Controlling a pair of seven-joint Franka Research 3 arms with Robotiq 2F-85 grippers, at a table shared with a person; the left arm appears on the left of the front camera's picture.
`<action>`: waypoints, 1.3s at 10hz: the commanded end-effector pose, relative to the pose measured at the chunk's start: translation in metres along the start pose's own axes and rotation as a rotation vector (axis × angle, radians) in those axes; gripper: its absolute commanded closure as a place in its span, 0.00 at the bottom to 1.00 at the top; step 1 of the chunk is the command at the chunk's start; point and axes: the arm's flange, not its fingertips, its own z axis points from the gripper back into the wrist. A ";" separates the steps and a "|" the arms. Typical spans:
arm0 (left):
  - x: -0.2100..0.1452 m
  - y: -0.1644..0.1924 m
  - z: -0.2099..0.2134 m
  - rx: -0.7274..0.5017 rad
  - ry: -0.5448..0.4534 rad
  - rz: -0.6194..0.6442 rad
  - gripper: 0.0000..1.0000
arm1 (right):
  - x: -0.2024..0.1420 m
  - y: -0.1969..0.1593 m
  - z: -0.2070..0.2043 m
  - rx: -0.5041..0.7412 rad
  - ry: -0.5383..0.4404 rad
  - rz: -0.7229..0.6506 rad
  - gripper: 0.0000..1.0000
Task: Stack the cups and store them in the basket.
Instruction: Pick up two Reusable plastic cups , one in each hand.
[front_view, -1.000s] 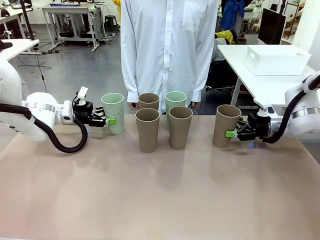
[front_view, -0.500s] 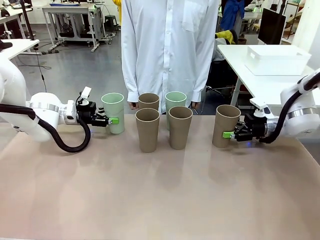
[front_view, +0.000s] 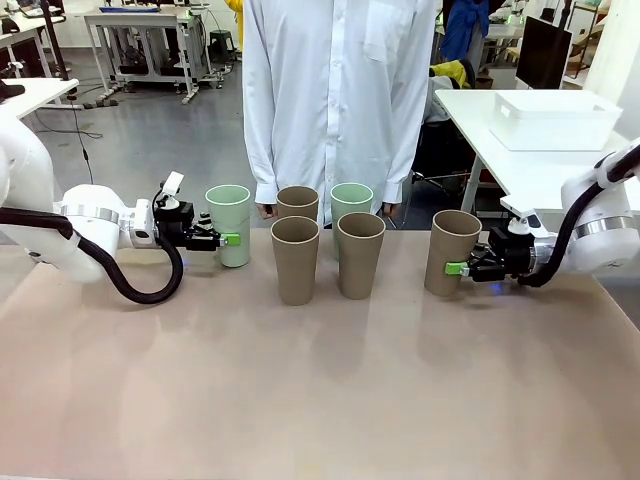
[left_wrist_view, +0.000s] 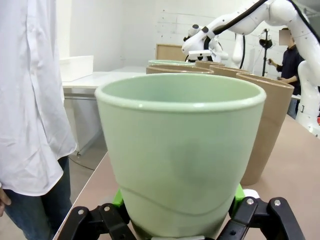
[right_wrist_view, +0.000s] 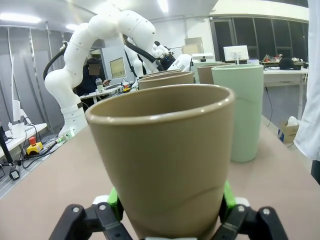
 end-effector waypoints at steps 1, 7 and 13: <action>0.003 -0.001 0.001 0.003 -0.053 -0.017 0.40 | 0.004 -0.006 0.001 0.022 0.001 -0.024 0.40; 0.001 -0.001 0.002 -0.005 -0.017 -0.002 0.60 | 0.000 -0.001 0.000 0.003 0.000 -0.003 0.60; 0.073 -0.094 0.024 -0.034 -0.027 -0.078 0.15 | 0.056 0.113 -0.034 -0.108 -0.017 0.129 0.15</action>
